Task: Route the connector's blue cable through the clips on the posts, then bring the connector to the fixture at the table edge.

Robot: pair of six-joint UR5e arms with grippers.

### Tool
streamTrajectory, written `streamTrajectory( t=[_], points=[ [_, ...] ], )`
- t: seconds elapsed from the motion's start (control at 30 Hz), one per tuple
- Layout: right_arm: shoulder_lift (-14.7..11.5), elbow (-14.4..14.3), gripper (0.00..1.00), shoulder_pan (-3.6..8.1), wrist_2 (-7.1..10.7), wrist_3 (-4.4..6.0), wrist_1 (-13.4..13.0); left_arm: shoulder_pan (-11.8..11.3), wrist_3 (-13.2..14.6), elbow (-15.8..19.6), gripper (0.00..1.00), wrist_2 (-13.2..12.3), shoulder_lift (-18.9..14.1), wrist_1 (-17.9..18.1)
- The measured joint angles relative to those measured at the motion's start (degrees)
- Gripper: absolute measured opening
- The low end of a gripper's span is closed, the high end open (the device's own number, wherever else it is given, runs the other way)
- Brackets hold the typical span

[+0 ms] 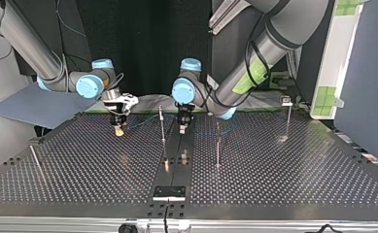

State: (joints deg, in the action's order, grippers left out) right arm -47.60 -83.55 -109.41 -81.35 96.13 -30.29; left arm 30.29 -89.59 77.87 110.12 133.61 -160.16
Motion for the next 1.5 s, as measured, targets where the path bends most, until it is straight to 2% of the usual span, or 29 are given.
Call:
streamTrajectory(
  t=[0.2,0.57,0.97,1.2,1.5],
  points=[
    [0.00,0.01,0.00,-0.30,-0.04,-0.11,0.73,0.58,1.40,3.46,1.00,-0.18,-3.46,1.33],
    [-0.01,0.00,0.00,-0.56,-0.04,-0.14,1.41,1.90,3.19,8.27,1.00,0.25,-7.90,-0.80],
    [-0.01,0.01,0.00,-0.66,-0.04,-0.14,1.46,3.03,4.89,14.03,1.00,4.24,-8.27,-2.46],
    [-0.01,0.00,0.00,-0.68,-0.03,-0.14,1.54,4.41,4.92,14.63,1.00,2.85,-8.47,-2.56],
    [-0.01,0.00,0.00,-0.82,-0.04,-0.14,1.52,5.98,4.04,14.66,1.00,2.44,-9.35,-0.94]
  ],
)
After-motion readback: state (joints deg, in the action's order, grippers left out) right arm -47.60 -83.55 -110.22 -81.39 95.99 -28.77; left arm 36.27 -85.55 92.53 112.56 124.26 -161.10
